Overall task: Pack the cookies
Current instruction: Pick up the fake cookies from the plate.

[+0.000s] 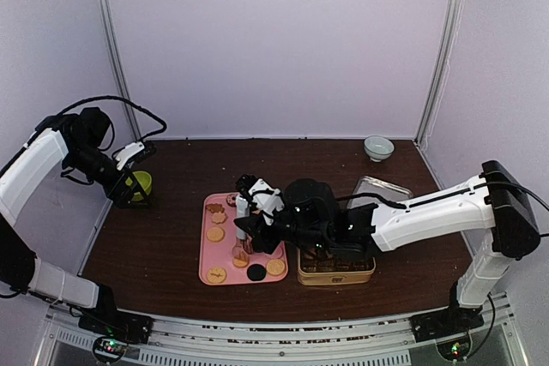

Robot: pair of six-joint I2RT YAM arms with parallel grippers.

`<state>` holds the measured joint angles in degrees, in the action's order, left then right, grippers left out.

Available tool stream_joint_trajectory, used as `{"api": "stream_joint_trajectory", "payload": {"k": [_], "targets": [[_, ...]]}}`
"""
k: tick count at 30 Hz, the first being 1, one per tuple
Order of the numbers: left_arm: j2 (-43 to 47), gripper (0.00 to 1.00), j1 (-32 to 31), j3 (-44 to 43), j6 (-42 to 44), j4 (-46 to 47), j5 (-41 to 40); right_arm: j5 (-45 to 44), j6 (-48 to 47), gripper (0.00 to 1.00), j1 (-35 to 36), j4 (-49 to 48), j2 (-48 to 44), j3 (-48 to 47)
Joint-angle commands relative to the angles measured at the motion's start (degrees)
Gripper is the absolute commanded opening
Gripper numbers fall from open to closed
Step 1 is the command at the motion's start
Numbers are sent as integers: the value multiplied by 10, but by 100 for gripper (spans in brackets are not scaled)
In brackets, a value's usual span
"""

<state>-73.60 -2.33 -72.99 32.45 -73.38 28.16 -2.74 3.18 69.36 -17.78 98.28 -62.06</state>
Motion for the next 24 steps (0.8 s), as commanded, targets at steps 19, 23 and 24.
{"api": "stream_joint_trajectory", "payload": {"k": [19,23,24], "targets": [[23,90,4,-12,4,-4,11,-15,1,37,1,-47,9,-15],[23,90,4,-13,4,-4,11,-8,5,38,1,-46,20,-20],[24,90,4,-13,5,-5,10,-5,9,38,1,-46,24,-19]]}}
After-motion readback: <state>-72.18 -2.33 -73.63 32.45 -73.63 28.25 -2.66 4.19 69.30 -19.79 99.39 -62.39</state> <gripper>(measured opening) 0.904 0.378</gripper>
